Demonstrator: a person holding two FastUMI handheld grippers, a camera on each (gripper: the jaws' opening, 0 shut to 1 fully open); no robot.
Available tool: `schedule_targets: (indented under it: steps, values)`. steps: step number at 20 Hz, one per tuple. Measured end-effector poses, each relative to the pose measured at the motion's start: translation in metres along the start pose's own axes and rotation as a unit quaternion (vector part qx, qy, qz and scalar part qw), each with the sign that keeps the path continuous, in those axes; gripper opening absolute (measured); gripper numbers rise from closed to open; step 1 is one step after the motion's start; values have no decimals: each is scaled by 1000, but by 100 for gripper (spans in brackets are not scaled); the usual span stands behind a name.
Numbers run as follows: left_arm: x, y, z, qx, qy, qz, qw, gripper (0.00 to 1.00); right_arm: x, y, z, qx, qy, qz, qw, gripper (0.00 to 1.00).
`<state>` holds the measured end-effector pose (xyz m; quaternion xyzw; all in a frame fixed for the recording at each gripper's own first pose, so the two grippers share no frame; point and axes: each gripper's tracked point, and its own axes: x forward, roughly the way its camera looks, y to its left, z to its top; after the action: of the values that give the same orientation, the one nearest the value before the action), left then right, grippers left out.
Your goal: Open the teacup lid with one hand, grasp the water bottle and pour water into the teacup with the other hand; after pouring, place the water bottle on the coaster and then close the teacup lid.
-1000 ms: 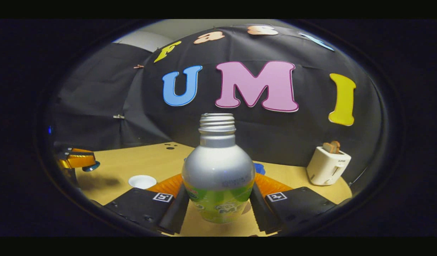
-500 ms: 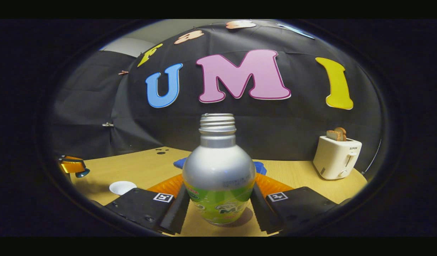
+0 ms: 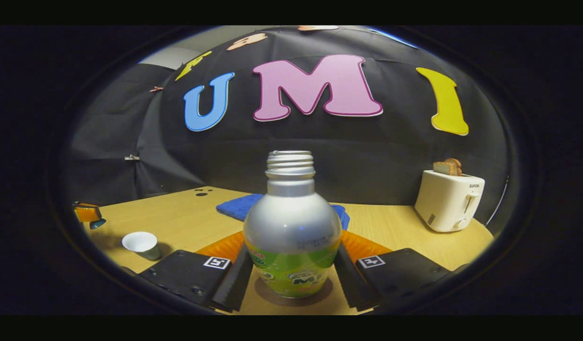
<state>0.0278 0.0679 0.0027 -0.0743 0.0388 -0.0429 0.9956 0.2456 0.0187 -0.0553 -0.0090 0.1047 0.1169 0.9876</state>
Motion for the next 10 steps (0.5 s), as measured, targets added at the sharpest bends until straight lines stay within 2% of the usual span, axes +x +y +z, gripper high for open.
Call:
schedule_targets:
  steps: [2,3,5,10]
  values:
    - [0,1,0,1,-1,0,1000,30,-1,-1,-3,2,4,0,1000,83]
    - [0,0,1,1,-2,0,1000,30,0,-2,-7,10,9,1,1000,79]
    - [-1,-1,2,1,-3,-3,1000,30,-1,-2,-6,26,8,-3,1000,84]
    - [-3,-3,-1,-7,2,-7,1000,30,-7,-9,-3,30,3,-13,999,85]
